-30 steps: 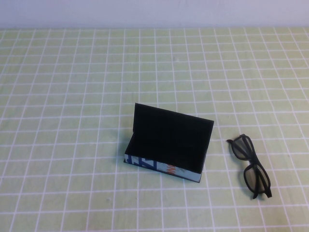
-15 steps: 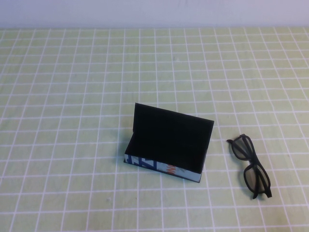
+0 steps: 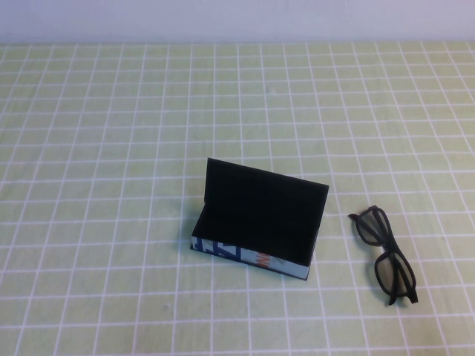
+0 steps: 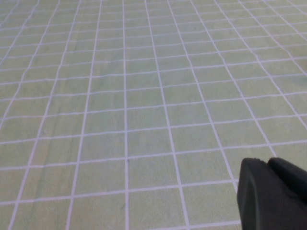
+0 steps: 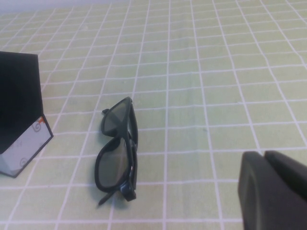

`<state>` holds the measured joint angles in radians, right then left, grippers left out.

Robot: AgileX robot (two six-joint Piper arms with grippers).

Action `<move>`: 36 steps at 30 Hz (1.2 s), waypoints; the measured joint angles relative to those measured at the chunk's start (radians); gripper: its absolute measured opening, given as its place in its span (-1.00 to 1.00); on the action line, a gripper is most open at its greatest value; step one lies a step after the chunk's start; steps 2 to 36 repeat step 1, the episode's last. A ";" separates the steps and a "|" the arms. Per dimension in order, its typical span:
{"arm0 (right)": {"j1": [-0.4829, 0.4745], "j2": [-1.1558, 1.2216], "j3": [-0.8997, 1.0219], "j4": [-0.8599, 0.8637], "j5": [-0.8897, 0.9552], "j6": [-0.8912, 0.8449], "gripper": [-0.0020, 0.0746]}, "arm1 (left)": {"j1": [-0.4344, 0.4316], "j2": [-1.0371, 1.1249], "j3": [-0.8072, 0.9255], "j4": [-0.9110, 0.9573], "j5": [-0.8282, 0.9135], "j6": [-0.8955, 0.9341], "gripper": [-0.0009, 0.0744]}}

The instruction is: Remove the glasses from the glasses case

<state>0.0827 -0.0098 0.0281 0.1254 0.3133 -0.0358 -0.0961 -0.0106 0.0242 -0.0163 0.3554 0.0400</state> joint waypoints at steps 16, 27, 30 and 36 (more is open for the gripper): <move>0.000 0.000 0.000 0.000 0.000 0.000 -0.99 | 0.000 0.000 0.000 0.000 0.000 0.000 -0.99; 0.000 0.000 0.000 0.000 0.000 0.000 -0.99 | 0.000 0.000 0.000 0.000 0.000 0.000 -0.99; 0.000 0.000 0.000 0.000 0.000 0.000 -0.99 | 0.000 0.000 0.000 0.000 0.000 0.000 -0.99; 0.000 0.000 0.000 0.000 0.000 0.000 -0.99 | 0.000 0.000 0.000 0.000 0.000 0.000 -0.99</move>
